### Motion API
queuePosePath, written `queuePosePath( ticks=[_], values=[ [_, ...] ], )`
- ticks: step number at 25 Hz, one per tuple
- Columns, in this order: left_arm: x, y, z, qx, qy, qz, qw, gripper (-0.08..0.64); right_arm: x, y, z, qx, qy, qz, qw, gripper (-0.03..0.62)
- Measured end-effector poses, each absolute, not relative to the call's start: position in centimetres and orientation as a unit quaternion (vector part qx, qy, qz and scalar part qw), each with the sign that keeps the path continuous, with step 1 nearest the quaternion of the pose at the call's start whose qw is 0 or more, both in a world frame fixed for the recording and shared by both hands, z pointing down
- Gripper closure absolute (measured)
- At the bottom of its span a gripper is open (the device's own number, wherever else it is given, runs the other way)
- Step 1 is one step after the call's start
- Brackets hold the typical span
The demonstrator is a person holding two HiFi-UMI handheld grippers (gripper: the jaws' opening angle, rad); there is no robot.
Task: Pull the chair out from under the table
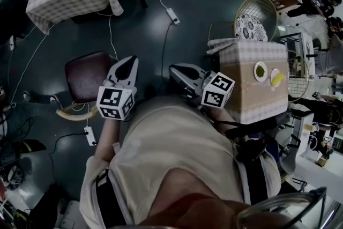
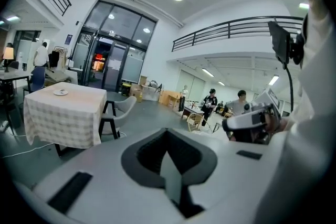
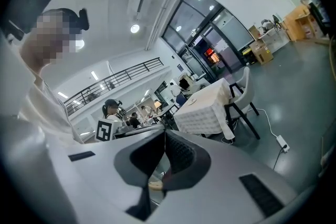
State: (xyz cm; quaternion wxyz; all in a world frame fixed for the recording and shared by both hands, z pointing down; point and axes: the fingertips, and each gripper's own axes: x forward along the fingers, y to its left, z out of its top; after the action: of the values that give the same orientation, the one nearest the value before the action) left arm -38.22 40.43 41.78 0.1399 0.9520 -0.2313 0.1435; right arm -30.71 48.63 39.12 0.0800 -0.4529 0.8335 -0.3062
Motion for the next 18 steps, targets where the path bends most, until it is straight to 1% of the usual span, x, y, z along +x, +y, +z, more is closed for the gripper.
queuePosePath(
  ticks=[7, 18],
  values=[
    [-35.5, 39.4, 41.8, 0.950, -0.232, 0.158, 0.138, 0.552, -28.1, 47.2, 39.6, -0.441, 0.837, -0.311, 0.086, 0.581],
    [-26.2, 37.9, 41.6, 0.952, -0.211, 0.183, 0.125, 0.552, -19.5, 45.2, 40.1, -0.442, 0.824, -0.333, 0.123, 0.581]
  ],
)
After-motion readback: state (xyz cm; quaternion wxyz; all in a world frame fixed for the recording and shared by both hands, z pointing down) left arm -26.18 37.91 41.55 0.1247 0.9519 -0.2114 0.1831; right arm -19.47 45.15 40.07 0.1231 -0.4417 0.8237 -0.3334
